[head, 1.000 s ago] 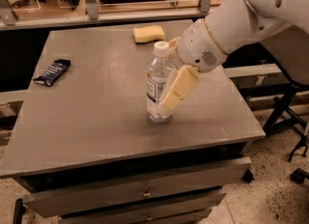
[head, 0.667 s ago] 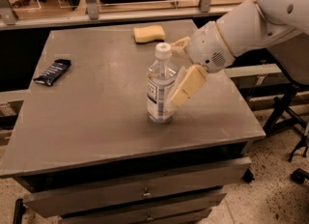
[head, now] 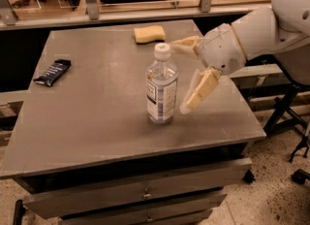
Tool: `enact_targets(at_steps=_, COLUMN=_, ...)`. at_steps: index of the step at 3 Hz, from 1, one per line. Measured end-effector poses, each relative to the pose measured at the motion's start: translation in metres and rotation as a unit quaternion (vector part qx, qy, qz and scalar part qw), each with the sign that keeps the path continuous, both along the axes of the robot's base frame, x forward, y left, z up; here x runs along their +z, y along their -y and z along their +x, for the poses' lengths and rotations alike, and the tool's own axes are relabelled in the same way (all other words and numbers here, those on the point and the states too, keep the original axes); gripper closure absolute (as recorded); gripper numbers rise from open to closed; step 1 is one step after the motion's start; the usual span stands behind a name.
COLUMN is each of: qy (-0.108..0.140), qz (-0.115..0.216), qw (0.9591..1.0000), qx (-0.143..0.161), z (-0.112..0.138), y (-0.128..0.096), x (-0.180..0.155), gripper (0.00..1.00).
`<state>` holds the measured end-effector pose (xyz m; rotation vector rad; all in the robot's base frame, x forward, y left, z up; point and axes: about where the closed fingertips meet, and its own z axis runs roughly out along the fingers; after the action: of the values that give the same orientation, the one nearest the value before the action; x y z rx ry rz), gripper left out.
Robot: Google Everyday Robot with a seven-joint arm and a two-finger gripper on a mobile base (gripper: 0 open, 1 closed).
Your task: Knock blue plastic bottle over
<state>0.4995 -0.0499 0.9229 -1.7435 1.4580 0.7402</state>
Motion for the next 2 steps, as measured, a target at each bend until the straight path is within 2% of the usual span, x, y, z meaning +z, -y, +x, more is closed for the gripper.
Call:
enact_targets(at_steps=1, qy=0.018, qz=0.005, qw=0.9995, qx=0.024, z=-0.002, y=0.0, x=-0.006, gripper=0.18)
enact_targets(at_steps=2, qy=0.014, qz=0.0, qw=0.9986, qx=0.051, z=-0.01, y=-0.013, x=-0.013, gripper=0.41)
